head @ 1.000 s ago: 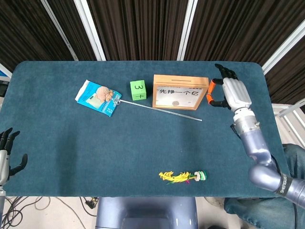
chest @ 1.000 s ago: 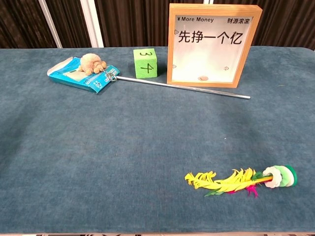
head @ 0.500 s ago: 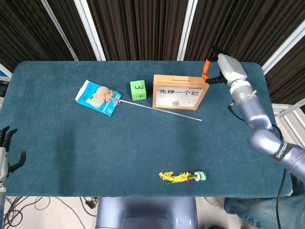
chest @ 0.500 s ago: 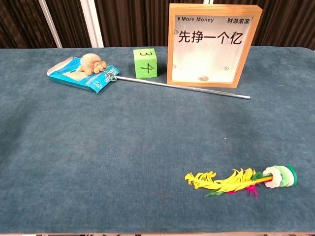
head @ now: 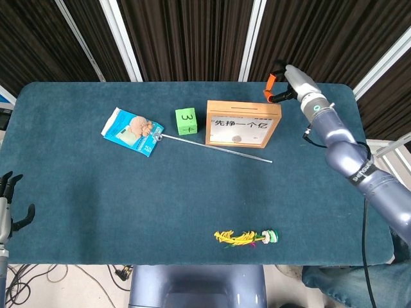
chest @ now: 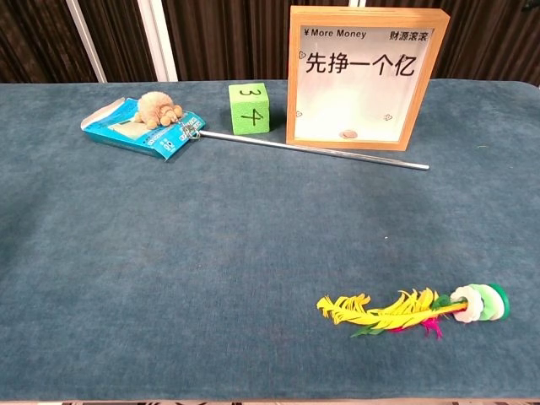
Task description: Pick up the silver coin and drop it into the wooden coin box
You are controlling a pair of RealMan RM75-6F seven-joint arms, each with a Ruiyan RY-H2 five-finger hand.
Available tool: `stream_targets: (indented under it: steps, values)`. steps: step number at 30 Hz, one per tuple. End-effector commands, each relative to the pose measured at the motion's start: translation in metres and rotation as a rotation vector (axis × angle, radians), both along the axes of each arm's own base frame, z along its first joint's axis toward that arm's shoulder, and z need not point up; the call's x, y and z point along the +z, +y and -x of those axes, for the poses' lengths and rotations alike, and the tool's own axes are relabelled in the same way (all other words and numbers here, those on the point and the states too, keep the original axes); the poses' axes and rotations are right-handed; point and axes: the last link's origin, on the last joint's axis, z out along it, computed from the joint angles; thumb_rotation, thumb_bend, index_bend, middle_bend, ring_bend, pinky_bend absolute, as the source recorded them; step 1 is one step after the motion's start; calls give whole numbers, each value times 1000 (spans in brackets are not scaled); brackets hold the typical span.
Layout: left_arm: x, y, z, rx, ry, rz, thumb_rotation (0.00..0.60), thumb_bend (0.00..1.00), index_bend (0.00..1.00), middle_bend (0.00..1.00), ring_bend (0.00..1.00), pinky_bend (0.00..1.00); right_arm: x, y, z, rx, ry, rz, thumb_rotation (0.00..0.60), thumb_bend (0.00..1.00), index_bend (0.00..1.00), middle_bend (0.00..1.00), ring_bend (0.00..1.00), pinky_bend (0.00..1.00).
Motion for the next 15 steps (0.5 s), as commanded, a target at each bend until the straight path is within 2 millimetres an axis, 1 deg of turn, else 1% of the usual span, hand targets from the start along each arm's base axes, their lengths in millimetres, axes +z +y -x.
stream_targets:
  steps: [1,7,15]
  values:
    - [1,0,-1,1,-5,-3,600,397,157,26,39,0,-15,-6,-7,-2,-17,-48,600,545,791,51,0,0]
    - [0,0,-1,5,-11,6,600,397,154,26,39,0,-28,-10,-12,-3,-16,-73,600,544,791,51,0,0]
    - [2,-1,-1,6,-17,8,600,397,154,26,39,0,-46,-8,-15,10,-18,-93,600,544,791,51,0,0]
